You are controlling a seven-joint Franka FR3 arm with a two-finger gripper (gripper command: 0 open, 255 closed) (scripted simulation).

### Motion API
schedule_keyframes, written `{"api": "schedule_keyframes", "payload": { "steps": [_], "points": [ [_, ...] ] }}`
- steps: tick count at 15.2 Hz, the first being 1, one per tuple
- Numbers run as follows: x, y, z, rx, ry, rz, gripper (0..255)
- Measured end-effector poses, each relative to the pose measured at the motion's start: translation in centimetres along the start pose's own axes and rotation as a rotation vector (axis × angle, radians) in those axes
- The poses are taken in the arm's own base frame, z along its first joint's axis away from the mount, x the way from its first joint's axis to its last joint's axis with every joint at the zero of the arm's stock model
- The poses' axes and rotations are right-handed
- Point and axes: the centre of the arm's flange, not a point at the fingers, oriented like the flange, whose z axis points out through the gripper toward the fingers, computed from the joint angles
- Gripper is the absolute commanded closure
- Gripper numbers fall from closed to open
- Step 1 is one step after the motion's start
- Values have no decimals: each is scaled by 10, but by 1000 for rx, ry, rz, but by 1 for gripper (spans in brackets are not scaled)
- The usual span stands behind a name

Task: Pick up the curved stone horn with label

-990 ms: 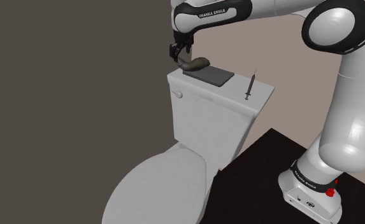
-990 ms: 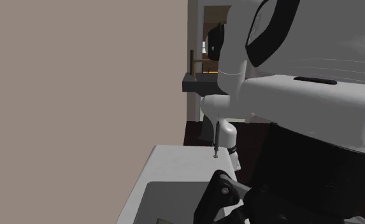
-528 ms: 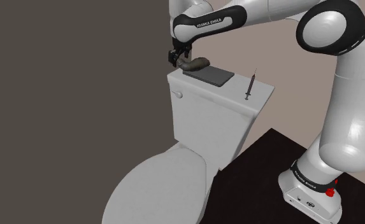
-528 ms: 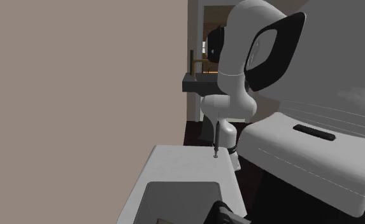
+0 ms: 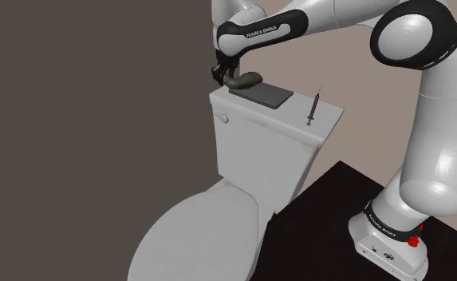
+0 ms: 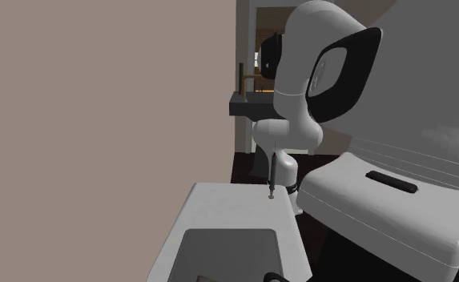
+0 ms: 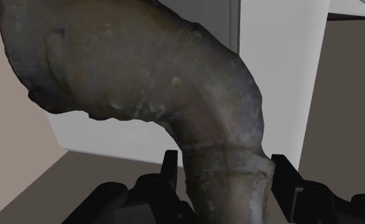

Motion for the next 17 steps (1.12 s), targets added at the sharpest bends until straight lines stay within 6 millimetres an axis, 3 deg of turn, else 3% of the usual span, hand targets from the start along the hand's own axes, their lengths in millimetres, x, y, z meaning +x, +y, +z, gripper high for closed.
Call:
{"api": "schedule_keyframes", "payload": {
  "steps": [5, 17],
  "points": [
    [0, 0, -2, 0, -1, 0, 255],
    [16, 14, -57, 0, -2, 0, 255]
  ]
}}
